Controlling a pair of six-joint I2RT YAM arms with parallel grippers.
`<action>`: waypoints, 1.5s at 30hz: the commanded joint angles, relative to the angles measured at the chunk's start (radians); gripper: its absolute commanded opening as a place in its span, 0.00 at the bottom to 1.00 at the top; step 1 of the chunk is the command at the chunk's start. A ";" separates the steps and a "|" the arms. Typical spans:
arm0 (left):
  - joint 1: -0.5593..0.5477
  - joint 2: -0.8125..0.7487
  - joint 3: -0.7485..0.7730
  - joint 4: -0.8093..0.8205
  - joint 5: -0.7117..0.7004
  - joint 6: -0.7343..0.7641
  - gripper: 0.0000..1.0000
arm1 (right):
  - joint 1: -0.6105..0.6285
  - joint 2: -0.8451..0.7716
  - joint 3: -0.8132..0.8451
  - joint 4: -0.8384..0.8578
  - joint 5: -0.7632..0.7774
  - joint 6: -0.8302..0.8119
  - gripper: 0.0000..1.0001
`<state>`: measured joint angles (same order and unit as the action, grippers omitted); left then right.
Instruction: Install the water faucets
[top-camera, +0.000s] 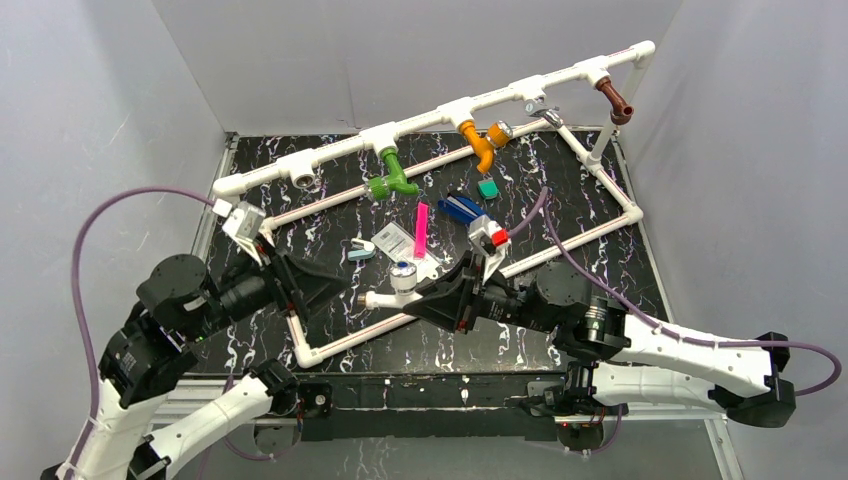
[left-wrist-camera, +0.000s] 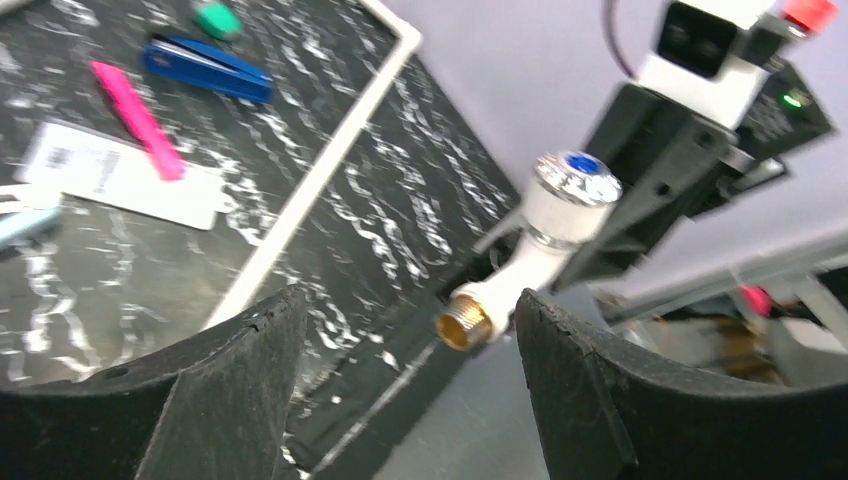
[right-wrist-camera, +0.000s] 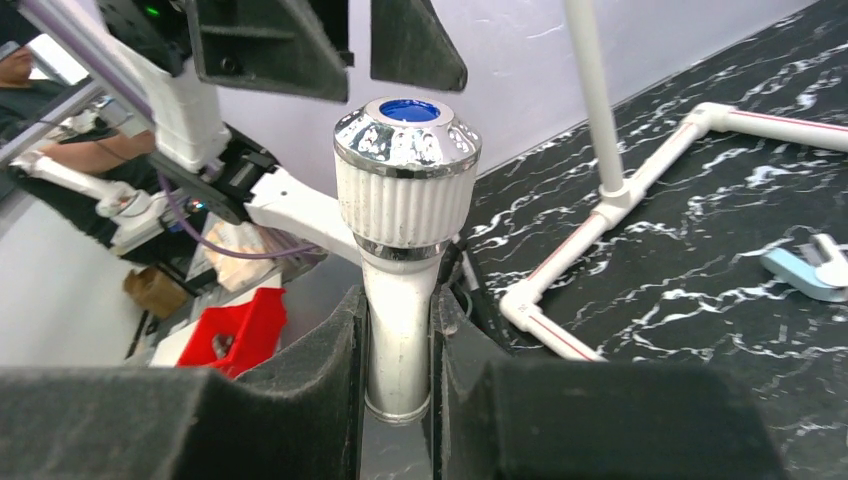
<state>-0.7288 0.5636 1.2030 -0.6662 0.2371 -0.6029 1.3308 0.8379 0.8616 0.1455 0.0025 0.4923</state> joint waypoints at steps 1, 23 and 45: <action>-0.002 0.131 0.147 -0.176 -0.302 0.153 0.73 | 0.006 -0.027 0.077 -0.049 0.106 -0.077 0.01; -0.003 0.297 0.493 -0.145 -1.179 0.523 0.72 | -0.012 0.278 0.405 -0.510 0.599 -0.275 0.01; -0.016 0.256 0.437 0.025 -1.306 0.710 0.78 | -0.500 0.585 0.632 -0.655 0.228 -0.348 0.01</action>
<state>-0.7330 0.8005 1.6299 -0.6724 -1.0298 0.0731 0.8810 1.3895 1.4128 -0.5453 0.2966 0.1703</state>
